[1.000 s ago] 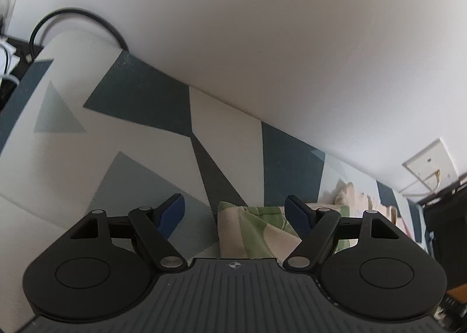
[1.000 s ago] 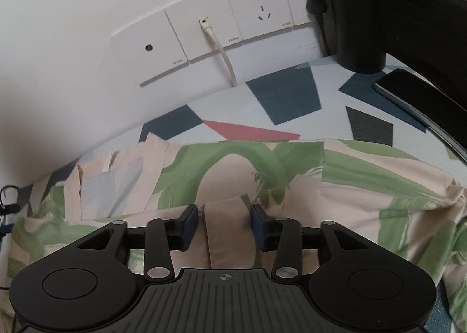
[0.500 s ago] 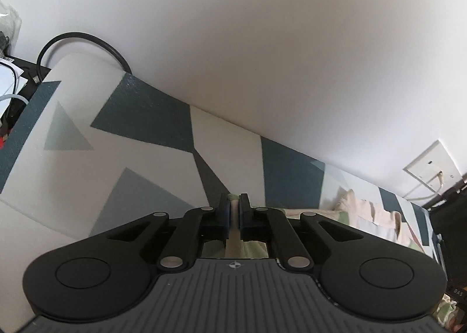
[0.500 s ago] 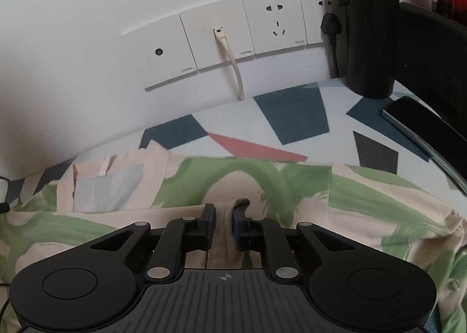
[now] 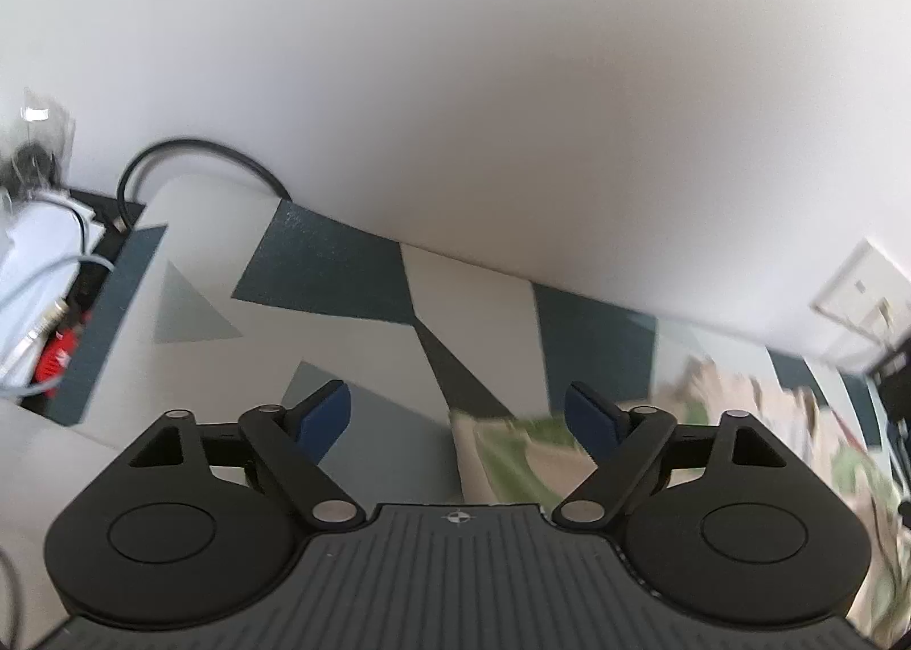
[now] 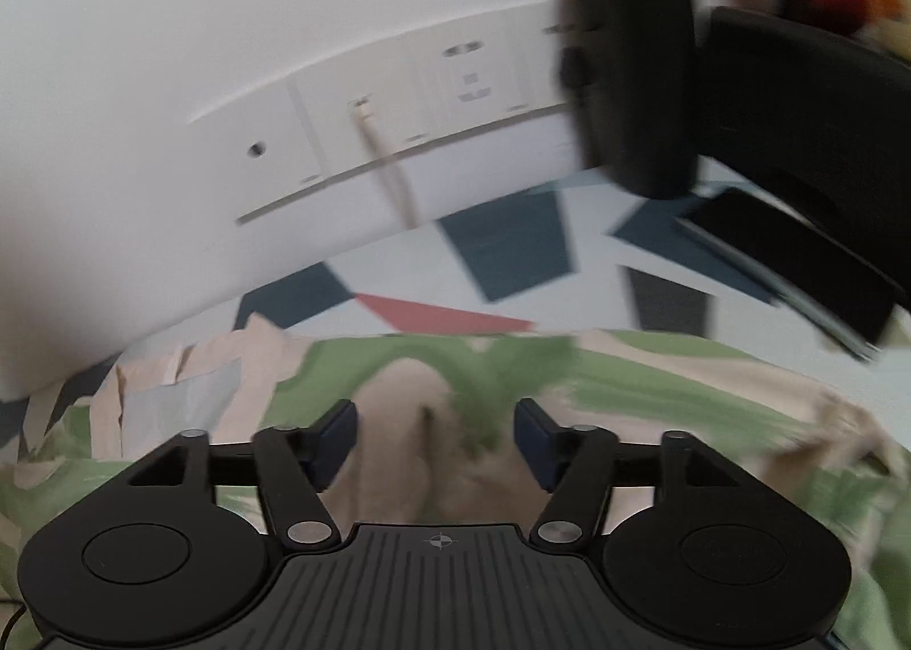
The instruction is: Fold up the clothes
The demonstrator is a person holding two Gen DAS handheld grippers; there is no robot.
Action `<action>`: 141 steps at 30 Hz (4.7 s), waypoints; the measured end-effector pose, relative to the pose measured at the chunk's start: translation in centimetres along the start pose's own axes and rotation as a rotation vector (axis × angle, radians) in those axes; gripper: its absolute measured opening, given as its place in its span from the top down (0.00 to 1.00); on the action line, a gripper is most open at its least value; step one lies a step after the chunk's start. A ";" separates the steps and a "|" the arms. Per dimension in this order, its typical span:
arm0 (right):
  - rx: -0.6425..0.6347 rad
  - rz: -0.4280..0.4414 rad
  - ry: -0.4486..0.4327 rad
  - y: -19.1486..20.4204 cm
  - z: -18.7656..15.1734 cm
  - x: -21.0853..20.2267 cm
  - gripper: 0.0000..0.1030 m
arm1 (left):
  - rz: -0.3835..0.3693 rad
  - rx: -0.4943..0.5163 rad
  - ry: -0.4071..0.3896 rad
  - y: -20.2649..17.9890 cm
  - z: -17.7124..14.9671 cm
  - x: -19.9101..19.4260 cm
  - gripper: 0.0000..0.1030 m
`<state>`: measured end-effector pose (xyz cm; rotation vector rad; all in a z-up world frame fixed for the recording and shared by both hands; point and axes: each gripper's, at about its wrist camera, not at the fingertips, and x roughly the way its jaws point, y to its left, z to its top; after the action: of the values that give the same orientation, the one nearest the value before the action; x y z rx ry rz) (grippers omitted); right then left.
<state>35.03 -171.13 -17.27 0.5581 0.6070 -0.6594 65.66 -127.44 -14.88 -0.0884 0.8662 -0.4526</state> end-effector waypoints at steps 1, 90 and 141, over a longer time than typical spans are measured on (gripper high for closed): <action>0.014 -0.009 0.007 -0.5 -0.3 -0.8 0.36 | 0.000 0.003 0.007 0.0 -0.2 -0.7 0.10; -0.183 -0.179 0.119 0.5 -13.6 -10.6 0.01 | 0.174 0.118 0.215 -0.2 -16.7 -9.3 0.00; -0.149 -0.201 0.113 0.6 -13.3 -10.4 0.01 | 0.187 0.077 0.167 -0.1 -17.2 -9.5 0.00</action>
<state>24.43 -158.07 -19.34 0.3997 0.8185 -0.7683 47.34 -121.74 -19.23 0.1019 1.0098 -0.3201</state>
